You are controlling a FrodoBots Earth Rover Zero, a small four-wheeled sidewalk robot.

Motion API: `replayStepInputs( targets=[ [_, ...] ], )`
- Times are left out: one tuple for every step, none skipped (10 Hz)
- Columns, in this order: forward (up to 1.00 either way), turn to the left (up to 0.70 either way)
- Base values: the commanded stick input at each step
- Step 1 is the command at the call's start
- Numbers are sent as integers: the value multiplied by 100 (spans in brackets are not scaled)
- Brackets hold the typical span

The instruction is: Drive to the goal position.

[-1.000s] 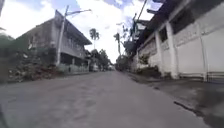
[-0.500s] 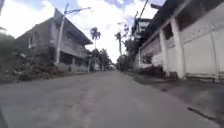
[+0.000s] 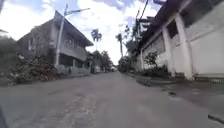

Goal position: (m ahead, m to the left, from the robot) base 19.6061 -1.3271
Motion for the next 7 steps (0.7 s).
replayStepInputs(
  targets=[
    [70, -4],
    [70, -25],
    [70, -35],
    [70, -35],
    [70, -35],
    [70, -35],
    [70, -35]
  ],
)
